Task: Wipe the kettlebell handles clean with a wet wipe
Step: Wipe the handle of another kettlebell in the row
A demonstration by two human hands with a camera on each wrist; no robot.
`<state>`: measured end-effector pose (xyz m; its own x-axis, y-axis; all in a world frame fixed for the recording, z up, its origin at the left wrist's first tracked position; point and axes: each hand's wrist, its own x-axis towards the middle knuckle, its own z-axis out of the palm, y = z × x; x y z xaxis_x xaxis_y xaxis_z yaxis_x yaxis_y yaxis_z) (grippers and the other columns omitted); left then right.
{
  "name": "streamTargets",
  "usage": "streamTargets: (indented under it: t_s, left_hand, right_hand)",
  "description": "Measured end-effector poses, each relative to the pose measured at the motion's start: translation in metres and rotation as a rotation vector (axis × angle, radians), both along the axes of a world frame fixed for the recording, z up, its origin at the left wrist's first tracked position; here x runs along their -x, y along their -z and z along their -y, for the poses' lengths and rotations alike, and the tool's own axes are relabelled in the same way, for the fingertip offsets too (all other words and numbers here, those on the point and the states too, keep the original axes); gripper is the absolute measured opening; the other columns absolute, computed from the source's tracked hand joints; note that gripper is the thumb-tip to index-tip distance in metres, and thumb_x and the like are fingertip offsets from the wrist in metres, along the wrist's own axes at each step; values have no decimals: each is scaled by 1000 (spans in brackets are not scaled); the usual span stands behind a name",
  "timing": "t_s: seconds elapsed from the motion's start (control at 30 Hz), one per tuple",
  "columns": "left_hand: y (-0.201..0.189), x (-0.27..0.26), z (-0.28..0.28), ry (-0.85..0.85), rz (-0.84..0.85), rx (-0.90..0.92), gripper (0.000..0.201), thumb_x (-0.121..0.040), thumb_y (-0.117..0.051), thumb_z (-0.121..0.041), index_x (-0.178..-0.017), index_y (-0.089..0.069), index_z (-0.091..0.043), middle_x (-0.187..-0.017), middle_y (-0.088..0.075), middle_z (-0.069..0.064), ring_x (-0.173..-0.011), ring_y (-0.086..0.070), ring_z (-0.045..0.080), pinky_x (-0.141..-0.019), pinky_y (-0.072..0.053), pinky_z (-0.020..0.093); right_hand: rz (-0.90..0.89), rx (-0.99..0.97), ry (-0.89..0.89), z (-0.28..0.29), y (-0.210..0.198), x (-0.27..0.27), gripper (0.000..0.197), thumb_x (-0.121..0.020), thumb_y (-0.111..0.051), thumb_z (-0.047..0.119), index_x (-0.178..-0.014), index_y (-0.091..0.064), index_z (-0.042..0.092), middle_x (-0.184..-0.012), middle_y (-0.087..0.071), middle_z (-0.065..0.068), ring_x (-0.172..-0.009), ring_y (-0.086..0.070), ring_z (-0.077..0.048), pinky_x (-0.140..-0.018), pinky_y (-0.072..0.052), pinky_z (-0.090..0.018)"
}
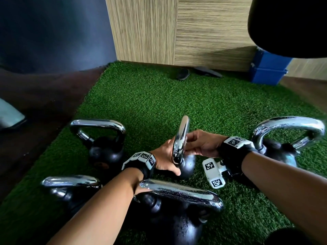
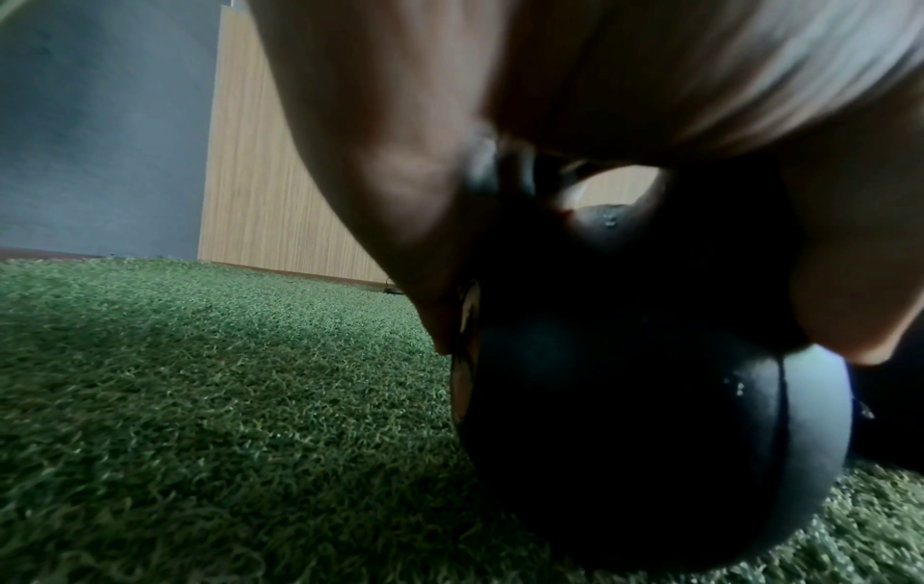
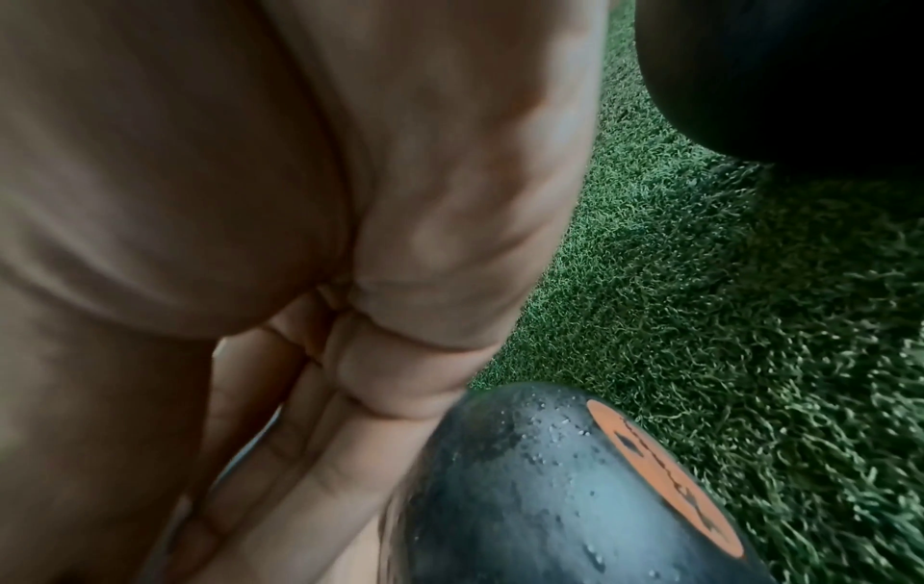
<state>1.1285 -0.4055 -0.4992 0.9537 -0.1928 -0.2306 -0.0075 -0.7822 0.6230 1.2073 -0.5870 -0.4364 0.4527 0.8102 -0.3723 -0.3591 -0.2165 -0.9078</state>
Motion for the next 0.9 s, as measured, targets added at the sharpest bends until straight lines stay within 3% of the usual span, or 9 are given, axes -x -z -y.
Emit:
streamTargets:
  t_s: [0.17,0.37,0.5,0.7,0.83,0.9]
  left_hand:
    - [3,1,0,-29,21,51,131,-59,-95,-30,-158,-9,-23,-155,-31,5,-142,-36,23,-122,-32,44]
    - [5,0,0,-16,39,46,131,-53,-94,-37,-156,-13,-24,-149,-35,5,-138,-39,25,-121,-34,45]
    - [6,-1,0,-16,49,75,124,-54,-95,-30,-153,-20,-25,-142,-41,5,-130,-45,23,-116,-39,44]
    - [4,0,2,-13,68,89,117,-52,-96,-25,-147,-29,-20,-137,-46,7,-125,-50,25,-112,-45,45]
    - [1,-1,3,-13,42,110,119,-51,-95,-28,-150,-29,-22,-143,-44,9,-131,-49,28,-112,-44,48]
    - [2,-2,4,-3,44,102,117,-51,-95,-27,-149,-31,-20,-142,-45,10,-130,-50,29,-111,-45,48]
  right_hand:
    - [-25,-80,260,-8,-1,1,31,-72,-66,-5,-103,-67,-8,-103,-75,-20,-88,-76,-28,-68,-63,-28]
    - [-6,-101,338,-10,1,8,23,-70,-70,-1,-91,-72,-8,-93,-76,-21,-76,-76,-27,-61,-62,-28]
    - [37,-85,587,-15,0,5,17,-82,-66,-2,-97,-63,-9,-97,-73,-24,-69,-75,-25,-58,-63,-29]
    - [139,-45,629,-17,-2,7,6,-84,-67,-6,-82,-63,-3,-81,-75,-17,-65,-75,-22,-53,-60,-25]
    - [305,62,764,-24,-1,0,4,-88,-67,-5,-86,-63,-3,-84,-72,-18,-58,-72,-18,-57,-62,-30]
    - [352,61,783,-31,2,-1,15,-91,-63,-6,-104,-61,-12,-85,-69,-21,-50,-69,-15,-50,-60,-27]
